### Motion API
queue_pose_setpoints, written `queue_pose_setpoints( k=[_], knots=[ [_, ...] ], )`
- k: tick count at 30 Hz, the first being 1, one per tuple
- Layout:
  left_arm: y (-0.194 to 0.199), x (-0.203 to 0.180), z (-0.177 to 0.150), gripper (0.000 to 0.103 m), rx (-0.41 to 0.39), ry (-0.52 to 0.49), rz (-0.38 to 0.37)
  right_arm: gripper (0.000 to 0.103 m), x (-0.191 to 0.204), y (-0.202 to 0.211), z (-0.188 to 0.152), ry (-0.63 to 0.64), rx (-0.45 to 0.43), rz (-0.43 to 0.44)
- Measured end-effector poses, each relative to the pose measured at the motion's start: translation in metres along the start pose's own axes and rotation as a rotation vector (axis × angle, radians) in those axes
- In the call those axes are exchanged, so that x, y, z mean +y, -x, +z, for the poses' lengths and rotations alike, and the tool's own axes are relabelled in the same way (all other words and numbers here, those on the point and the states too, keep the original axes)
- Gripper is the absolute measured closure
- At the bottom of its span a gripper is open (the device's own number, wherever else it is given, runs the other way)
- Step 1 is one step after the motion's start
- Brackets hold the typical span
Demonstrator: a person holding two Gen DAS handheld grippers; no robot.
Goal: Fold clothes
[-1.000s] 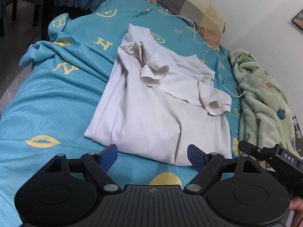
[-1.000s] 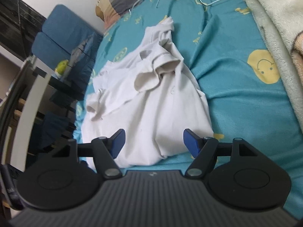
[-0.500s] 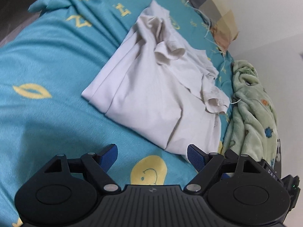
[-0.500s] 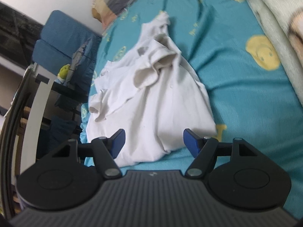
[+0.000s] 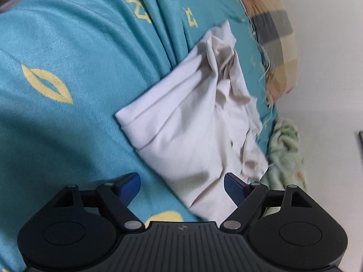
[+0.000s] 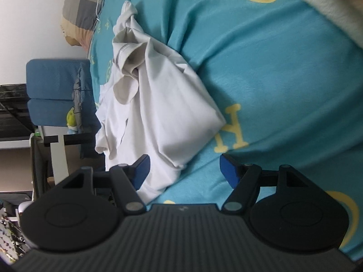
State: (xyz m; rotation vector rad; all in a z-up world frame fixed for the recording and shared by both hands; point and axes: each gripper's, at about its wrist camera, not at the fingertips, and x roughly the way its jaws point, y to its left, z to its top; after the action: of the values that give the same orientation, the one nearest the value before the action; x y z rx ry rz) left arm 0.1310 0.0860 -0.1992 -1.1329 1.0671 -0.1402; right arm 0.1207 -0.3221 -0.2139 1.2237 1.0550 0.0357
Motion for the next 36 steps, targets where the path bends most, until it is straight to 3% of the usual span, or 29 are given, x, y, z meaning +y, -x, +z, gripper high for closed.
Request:
queue_pose_setpoints(
  k=[5,7,9,11,17,21,23,25,27,30,32,36],
  knots=[
    [-0.004,0.002,0.010,0.022,-0.038,0.033,-0.049,0.033,0.005,-0.012,0.013,0.008,-0.047,0.045],
    [-0.001,-0.003,0.011,0.022,-0.054,0.014,-0.083,0.044,0.003,-0.013,0.015,-0.012,-0.061,0.050],
    [0.002,-0.009,0.011,0.021,-0.069,-0.009,-0.123,0.072,0.004,-0.011,0.015,-0.003,-0.075,0.045],
    [0.006,-0.015,0.010,0.020,-0.077,-0.032,-0.158,0.084,0.005,-0.006,0.014,0.008,-0.092,0.058],
    [-0.014,-0.015,0.006,0.020,-0.029,-0.021,-0.122,0.089,0.024,0.007,0.012,0.061,-0.145,0.165],
    [-0.022,-0.015,0.007,0.034,-0.042,-0.009,-0.118,0.089,0.029,0.010,0.012,0.076,-0.157,0.180],
    [-0.025,-0.014,0.008,0.047,-0.049,-0.003,-0.116,0.090,0.029,0.011,0.014,0.079,-0.159,0.174],
    [-0.020,-0.017,0.009,0.071,-0.068,-0.004,-0.133,0.090,0.031,0.012,0.014,0.087,-0.165,0.173],
    [-0.011,-0.023,0.008,0.084,-0.081,-0.022,-0.148,0.090,0.035,0.015,0.013,0.108,-0.175,0.173],
    [0.002,-0.032,0.008,0.090,-0.101,-0.048,-0.170,0.091,0.037,0.026,0.004,0.178,-0.210,0.147],
    [0.010,-0.037,0.007,0.091,-0.114,-0.067,-0.184,0.091,0.037,0.032,-0.004,0.202,-0.205,0.101],
    [0.044,-0.064,0.002,0.091,-0.126,-0.132,-0.188,0.091,0.049,0.053,-0.017,0.232,-0.216,0.092]
  ],
)
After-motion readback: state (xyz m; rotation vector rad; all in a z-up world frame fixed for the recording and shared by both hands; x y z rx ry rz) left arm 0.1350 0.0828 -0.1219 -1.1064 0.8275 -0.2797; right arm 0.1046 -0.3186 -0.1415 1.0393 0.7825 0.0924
